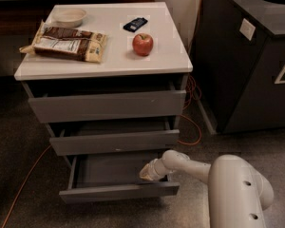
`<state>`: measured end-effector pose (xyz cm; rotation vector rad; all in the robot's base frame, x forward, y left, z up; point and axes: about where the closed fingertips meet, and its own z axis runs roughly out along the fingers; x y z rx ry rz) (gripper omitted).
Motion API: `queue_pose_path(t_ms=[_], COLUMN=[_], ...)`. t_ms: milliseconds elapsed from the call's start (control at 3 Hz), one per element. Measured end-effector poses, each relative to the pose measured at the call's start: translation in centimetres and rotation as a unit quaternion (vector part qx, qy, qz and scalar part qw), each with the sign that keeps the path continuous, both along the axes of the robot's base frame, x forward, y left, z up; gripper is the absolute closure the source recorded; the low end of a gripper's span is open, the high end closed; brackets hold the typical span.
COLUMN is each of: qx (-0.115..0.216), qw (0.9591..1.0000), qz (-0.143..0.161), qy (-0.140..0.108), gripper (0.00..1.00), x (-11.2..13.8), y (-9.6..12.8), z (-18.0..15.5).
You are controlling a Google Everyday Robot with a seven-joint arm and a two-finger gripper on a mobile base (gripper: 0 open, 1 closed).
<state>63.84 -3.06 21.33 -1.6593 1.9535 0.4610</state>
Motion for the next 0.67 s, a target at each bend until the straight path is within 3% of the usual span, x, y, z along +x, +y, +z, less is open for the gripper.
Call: queue_pose_path(t_ms=[667], qx=[0.009], qw=[0.9996], qz=[-0.005], qy=[0.027], gripper=[1.0], x=[0.5], y=[-1.2], z=[-4.2])
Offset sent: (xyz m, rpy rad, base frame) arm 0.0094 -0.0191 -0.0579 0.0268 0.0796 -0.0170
